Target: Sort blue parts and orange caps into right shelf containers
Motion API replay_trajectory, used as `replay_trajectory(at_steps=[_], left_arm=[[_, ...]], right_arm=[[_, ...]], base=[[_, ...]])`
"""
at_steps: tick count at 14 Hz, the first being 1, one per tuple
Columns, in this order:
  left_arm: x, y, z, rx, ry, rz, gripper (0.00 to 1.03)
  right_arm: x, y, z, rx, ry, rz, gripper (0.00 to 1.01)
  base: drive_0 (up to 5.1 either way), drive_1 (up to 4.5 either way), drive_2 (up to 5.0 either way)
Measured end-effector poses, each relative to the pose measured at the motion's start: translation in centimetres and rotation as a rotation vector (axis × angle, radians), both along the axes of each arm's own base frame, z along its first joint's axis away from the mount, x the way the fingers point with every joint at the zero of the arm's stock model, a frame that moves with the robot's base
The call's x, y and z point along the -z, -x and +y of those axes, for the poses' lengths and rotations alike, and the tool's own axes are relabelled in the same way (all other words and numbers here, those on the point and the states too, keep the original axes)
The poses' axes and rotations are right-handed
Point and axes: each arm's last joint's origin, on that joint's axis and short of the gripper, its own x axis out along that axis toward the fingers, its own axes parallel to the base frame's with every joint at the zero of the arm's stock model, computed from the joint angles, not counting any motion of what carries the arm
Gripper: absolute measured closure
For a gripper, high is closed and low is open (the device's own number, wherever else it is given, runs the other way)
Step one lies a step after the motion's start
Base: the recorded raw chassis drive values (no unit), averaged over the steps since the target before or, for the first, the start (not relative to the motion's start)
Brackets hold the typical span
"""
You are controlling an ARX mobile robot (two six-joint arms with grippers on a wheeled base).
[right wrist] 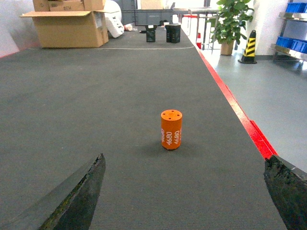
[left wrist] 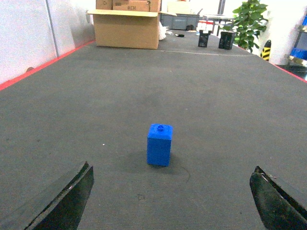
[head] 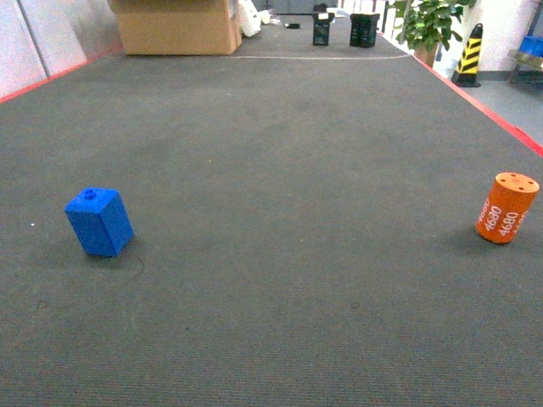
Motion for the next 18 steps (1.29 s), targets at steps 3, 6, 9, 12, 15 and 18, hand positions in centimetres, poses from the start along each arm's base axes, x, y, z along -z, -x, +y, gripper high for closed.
replay_trajectory(at_steps=[3,6,9,12,15,18], left_arm=[[0.00,0.00,0.00,0.000,0.000,0.000,0.05],[0.00,0.00,0.00,0.000,0.000,0.000,0.05],[0.00,0.00,0.00,0.000,0.000,0.000,0.05],[0.00,0.00,0.00,0.000,0.000,0.000,0.05],[0.00,0.00,0.00,0.000,0.000,0.000,0.05],[0.00,0.00,0.00,0.000,0.000,0.000,0.05]], right_arm=[[0.00,0.00,0.00,0.000,0.000,0.000,0.03],[0.00,0.00,0.00,0.000,0.000,0.000,0.03],[0.00,0.00,0.00,0.000,0.000,0.000,0.03],[0.00,0.00,0.00,0.000,0.000,0.000,0.03],[0.00,0.00,0.00,0.000,0.000,0.000,0.03],[0.01,0.00,0.00,0.000,0.000,0.001,0.03]], base=[[0.0,0.00,0.0],[0.0,0.00,0.0],[0.0,0.00,0.0],[0.0,0.00,0.0],[0.0,0.00,0.0],[0.0,0.00,0.0]])
